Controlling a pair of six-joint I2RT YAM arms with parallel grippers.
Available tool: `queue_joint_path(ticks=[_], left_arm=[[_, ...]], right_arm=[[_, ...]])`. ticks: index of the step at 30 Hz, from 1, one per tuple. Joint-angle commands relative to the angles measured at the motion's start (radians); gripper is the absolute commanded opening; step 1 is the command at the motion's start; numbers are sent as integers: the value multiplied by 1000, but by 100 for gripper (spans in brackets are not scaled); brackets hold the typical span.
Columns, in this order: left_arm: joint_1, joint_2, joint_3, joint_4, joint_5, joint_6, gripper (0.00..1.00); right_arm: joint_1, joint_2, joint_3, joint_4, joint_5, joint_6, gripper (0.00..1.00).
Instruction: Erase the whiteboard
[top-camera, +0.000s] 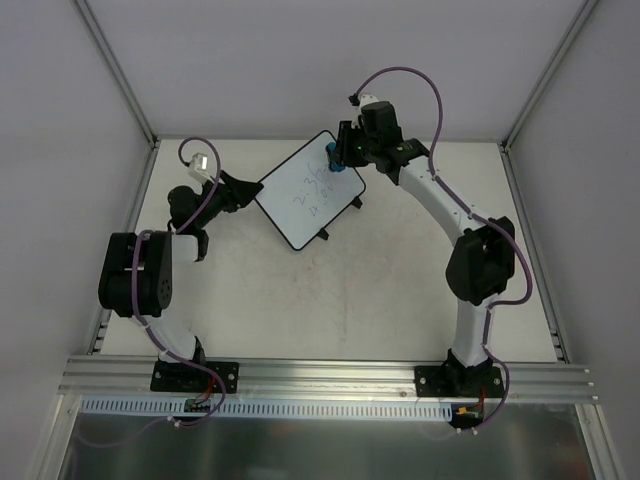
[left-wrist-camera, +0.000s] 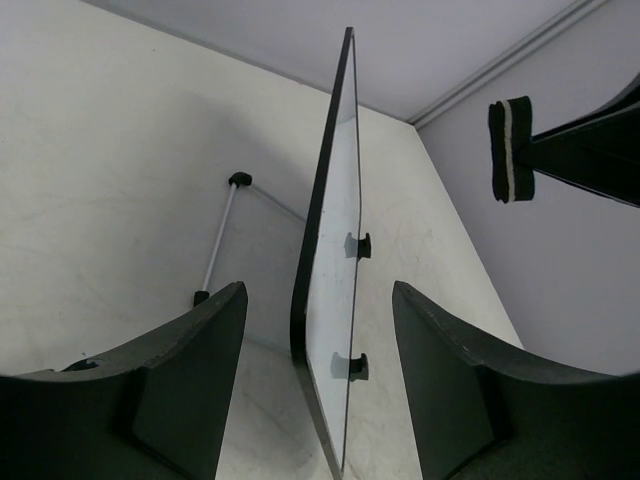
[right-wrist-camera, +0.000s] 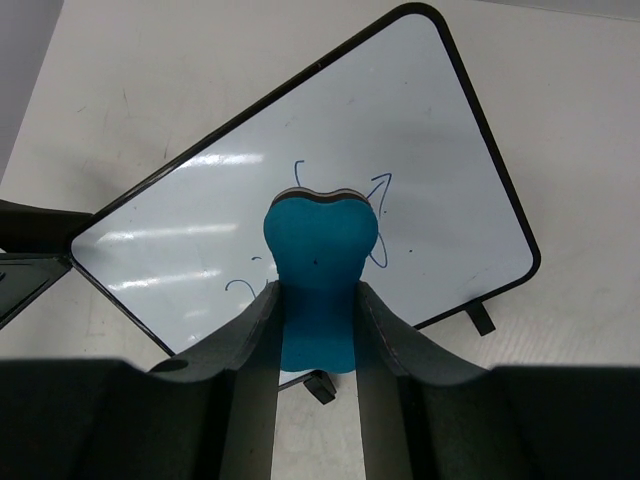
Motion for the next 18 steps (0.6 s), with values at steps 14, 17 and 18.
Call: queue_joint_path(ticks=[14,17,18], left_arm=[[-9,75,48,180,94,-33,47],[-12,77,48,168,97,-27,42],[-12,78,49,166,97,-26,41]], right_arm=[[12,98,93,67,-15,58,0],[15,103,95,79,-8,55,0],[17,106,95,82,-8,55,0]])
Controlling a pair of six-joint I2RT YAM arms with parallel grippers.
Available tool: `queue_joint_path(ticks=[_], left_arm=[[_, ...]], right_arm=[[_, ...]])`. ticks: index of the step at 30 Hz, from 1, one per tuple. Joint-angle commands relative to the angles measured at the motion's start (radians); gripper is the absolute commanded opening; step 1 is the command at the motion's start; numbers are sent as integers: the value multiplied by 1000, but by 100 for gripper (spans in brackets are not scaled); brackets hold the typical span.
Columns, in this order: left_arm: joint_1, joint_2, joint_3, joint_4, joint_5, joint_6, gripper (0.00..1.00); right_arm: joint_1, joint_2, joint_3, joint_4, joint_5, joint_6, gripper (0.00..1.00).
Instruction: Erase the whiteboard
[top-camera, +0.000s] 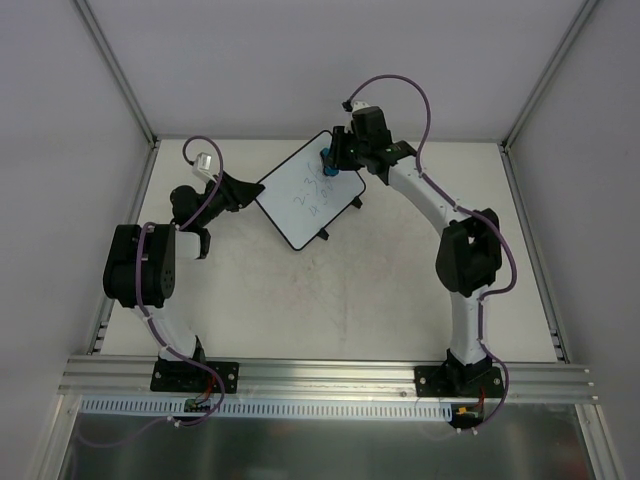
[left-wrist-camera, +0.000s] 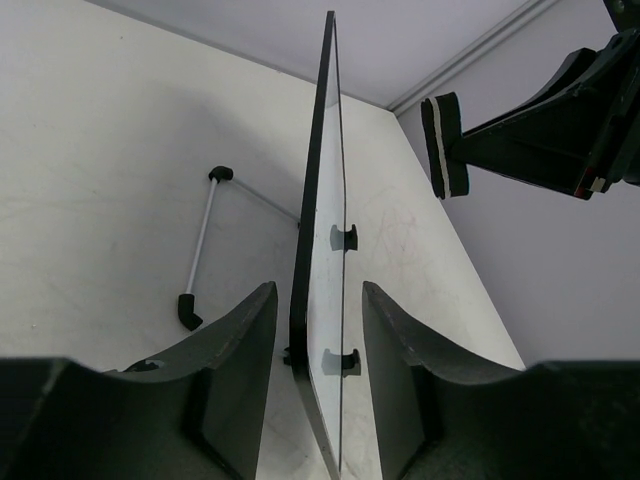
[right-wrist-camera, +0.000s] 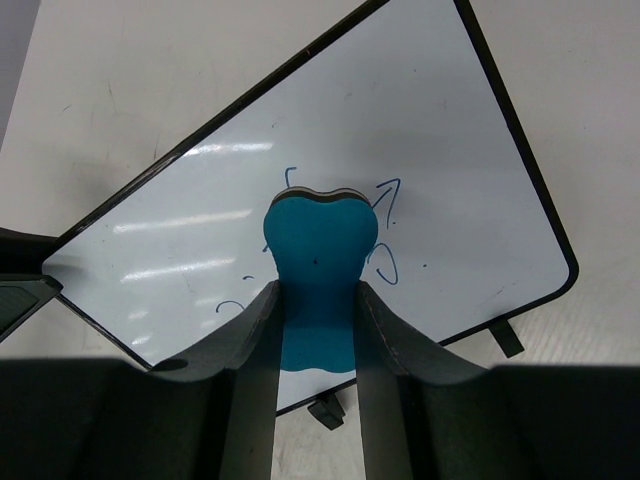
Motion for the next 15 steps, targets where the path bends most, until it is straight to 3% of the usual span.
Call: queue_joint_path(ticks=[1,11,15], left_arm=[[-12,3,21,75,27,19,38],[-14,29,13,92,23,22,35],[-14,43,18,85,23,27,25]], right_arm=[[12,6,64,58,6,11,0],[36,43,91,94,23,16,0],[41,69,136,95,26,17,0]])
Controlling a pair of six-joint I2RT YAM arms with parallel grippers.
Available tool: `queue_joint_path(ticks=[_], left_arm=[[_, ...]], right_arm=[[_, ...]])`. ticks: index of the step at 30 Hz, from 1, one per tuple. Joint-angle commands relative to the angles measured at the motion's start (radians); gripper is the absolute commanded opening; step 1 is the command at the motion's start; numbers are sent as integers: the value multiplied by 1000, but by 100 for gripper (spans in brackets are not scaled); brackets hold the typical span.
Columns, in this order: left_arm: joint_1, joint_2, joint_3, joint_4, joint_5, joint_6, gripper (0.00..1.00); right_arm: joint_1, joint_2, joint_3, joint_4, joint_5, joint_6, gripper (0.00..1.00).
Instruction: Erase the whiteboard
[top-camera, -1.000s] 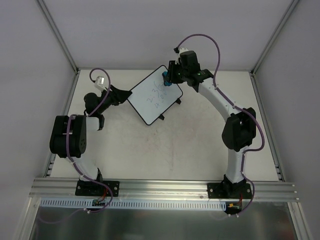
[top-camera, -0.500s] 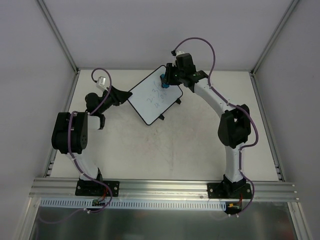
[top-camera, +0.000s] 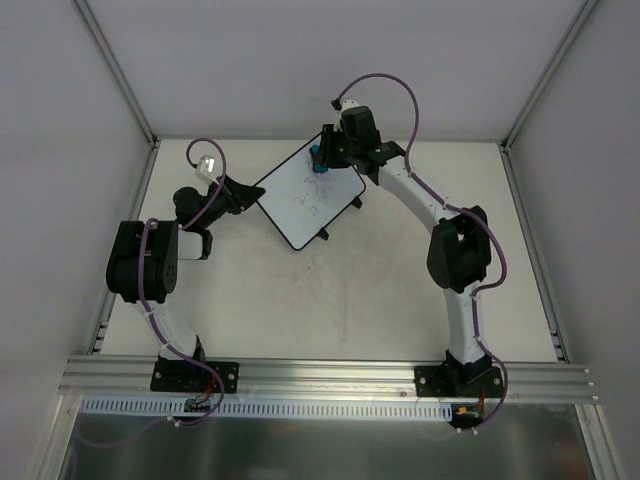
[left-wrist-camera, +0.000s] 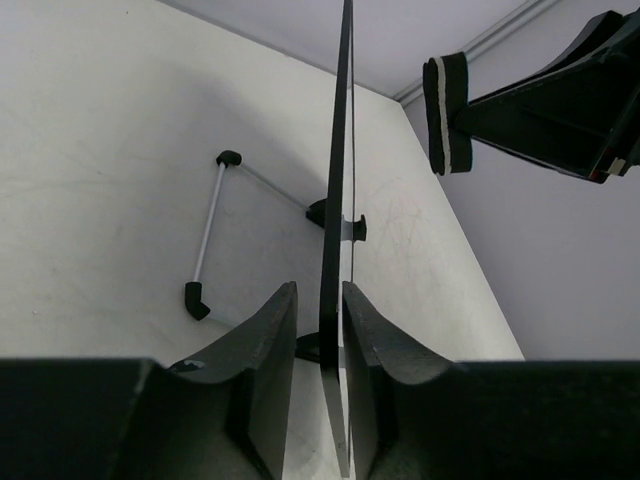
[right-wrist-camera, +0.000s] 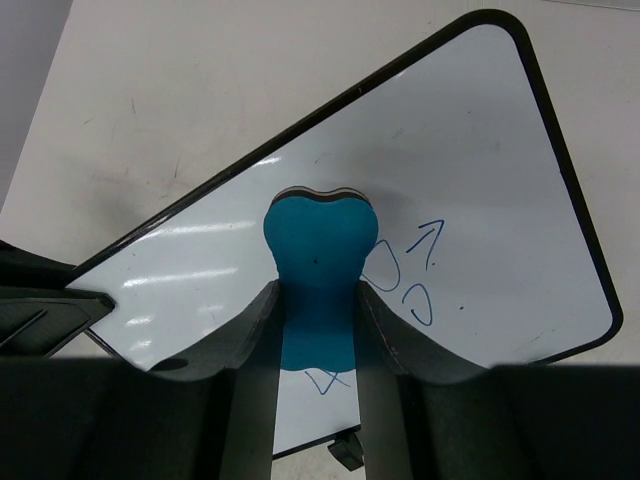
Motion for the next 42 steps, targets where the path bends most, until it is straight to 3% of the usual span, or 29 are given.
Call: queue_joint_path(ticks=[1,4,14,28,42], left_arm=[[-7,9,18,72,22,30,23],[-7,13,18,70,20,33,12],[-7,16,9,85,31,40,0],[-7,62,-5,159,51,24,0],[-7,60,-2,156,61,37,0]], right_arm=[[8,17,79,50,16,22,0],[6,30,104,49,23,28,0],[20,100,153,50,35,48,0],[55,120,59,194,58,16,0],[35,120,-39,205,181,73,0]])
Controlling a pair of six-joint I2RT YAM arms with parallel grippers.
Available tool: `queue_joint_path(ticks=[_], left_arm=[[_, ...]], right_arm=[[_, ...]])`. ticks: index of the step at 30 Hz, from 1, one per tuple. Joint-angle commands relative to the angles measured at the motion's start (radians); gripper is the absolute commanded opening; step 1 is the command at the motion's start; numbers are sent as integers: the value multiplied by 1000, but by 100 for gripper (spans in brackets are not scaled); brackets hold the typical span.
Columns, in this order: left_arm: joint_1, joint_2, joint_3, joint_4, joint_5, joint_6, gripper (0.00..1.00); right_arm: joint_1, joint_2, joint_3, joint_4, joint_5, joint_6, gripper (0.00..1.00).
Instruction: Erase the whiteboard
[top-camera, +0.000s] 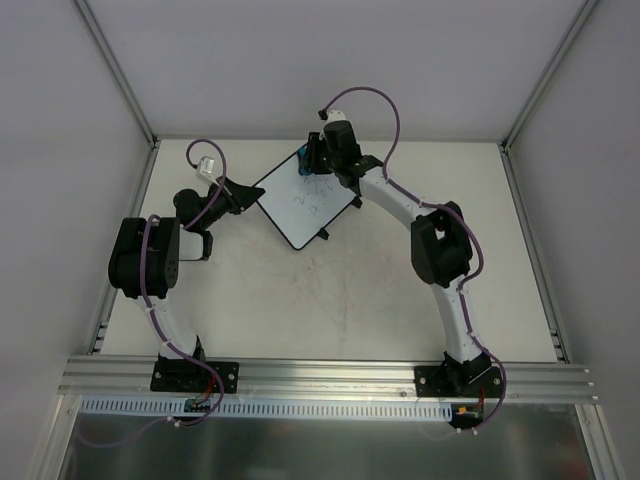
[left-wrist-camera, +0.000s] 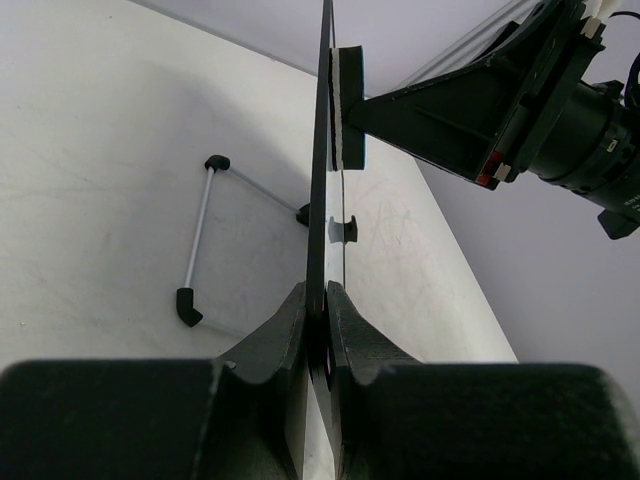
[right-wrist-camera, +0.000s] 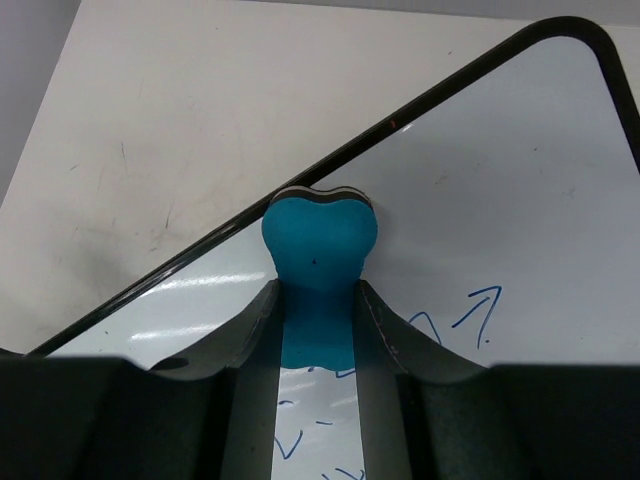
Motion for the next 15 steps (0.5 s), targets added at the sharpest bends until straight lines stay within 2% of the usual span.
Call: queue_joint_path(ticks=[1,8,15], left_arm=[[-8,14,-3,81,35,65,0],[-8,9,-9,89,38,62,0],[-8,6,-13,95,38,59,0]], right_arm=[[-23,-31,-69,-5,94,39,0],[-103,-59,-223,79,63,198,0],[-132,-108,-339,78,149,292,0]])
